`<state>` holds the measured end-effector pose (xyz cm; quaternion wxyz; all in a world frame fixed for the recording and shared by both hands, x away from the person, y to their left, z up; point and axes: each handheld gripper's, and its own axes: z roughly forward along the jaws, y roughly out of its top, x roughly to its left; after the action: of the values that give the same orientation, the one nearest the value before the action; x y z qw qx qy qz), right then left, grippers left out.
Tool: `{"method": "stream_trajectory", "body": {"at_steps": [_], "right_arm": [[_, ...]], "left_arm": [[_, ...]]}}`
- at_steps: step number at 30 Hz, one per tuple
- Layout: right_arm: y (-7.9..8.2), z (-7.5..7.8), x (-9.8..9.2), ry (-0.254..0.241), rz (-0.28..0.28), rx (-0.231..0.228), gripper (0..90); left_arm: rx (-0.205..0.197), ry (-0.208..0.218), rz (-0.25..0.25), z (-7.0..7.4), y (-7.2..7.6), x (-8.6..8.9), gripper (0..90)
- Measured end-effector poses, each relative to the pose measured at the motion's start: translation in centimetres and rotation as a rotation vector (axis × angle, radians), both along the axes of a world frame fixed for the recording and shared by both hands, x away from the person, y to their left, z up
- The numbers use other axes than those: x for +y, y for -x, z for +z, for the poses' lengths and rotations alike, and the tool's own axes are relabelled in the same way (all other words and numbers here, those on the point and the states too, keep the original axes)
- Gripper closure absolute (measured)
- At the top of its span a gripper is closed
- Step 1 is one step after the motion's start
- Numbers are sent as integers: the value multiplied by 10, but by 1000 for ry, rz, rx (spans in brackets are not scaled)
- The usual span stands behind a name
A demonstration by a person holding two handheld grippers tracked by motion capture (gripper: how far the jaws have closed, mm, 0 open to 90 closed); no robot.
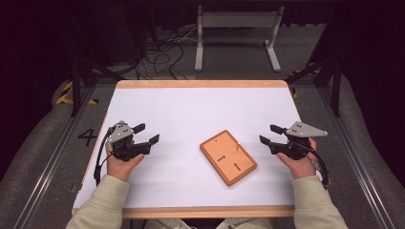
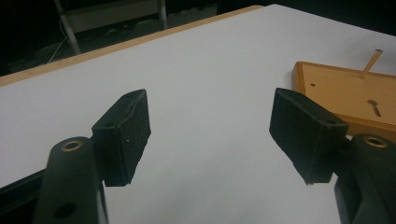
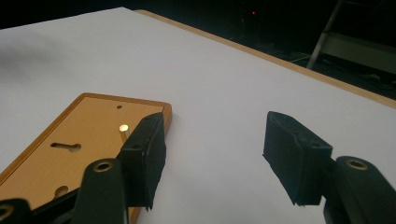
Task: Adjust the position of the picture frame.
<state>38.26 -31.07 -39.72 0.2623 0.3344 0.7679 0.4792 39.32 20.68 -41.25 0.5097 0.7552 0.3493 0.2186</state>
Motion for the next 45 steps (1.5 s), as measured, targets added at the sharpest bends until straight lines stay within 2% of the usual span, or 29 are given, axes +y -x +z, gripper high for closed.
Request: {"method": "stream_trajectory", "body": {"at_steps": [11,17,34,38,41,45], "right_arm": [[0,3,-1,6,-12,22,433],[-1,2,0,18,16,46,550],[-1,4,0,14,18,42,525],[-1,3,2,23,25,49,529],[-1,2,5,47,31,56,538],[-2,1,9,83,33,98,581]], "left_arm": [[-4,1,-2,1,3,-1,292],[-4,0,-3,2,5,-1,292],[-9,8,-4,3,7,-1,292],[-9,9,-3,3,7,-1,292],[-6,9,-1,3,7,0,292],[-4,3,-3,3,7,-1,292]]}}
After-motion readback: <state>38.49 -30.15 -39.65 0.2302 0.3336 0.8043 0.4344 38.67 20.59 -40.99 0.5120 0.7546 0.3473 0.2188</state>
